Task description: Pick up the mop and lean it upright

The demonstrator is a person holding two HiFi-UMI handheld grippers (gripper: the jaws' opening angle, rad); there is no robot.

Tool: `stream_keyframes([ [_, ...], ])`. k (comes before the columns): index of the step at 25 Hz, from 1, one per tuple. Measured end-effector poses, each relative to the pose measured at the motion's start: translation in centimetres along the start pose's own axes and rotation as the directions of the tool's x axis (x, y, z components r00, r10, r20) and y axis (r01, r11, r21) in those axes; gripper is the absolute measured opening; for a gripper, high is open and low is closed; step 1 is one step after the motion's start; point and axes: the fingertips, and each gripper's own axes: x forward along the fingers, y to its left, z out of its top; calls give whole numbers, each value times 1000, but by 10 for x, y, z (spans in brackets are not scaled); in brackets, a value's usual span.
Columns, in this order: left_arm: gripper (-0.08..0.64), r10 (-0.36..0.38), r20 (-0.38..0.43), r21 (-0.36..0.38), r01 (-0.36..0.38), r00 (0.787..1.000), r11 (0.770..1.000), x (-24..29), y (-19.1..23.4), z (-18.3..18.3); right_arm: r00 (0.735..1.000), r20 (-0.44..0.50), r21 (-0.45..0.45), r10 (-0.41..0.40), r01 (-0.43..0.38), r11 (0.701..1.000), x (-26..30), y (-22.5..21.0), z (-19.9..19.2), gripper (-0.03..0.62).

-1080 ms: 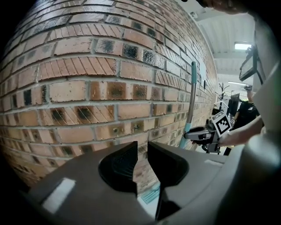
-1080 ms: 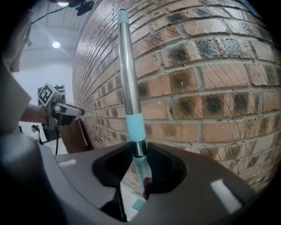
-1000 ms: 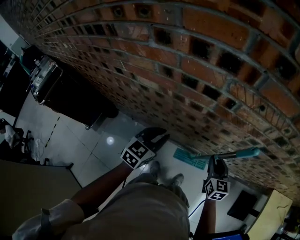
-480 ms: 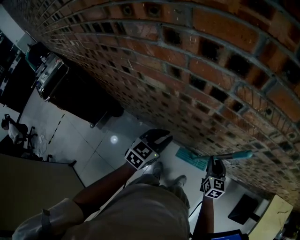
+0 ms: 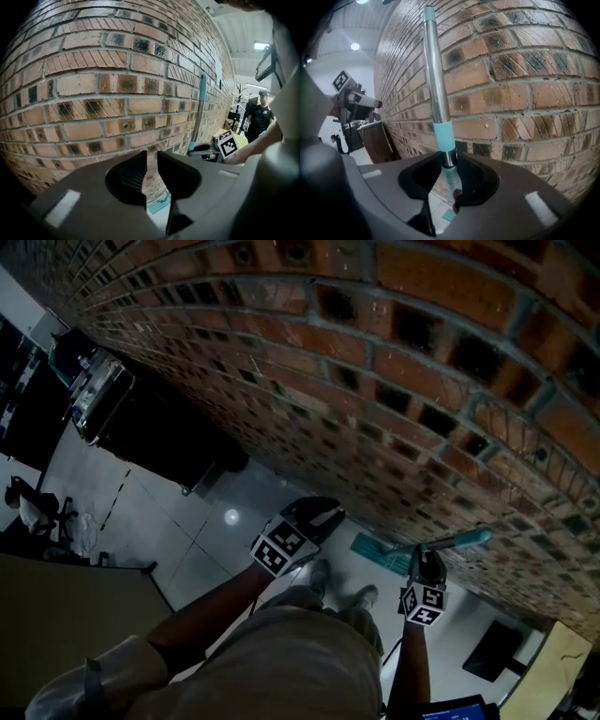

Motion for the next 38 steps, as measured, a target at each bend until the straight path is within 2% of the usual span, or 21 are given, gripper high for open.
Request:
stream_keyframes([
  [15, 91, -12, -34, 11, 13, 999, 1000, 17, -13, -3, 999, -47, 29, -3, 4, 1000, 19, -14, -37, 107],
  [38, 92, 1, -73, 3, -1, 997, 1000, 23, -13, -15, 987, -160, 1, 27, -27, 1000, 48, -20, -86, 109],
])
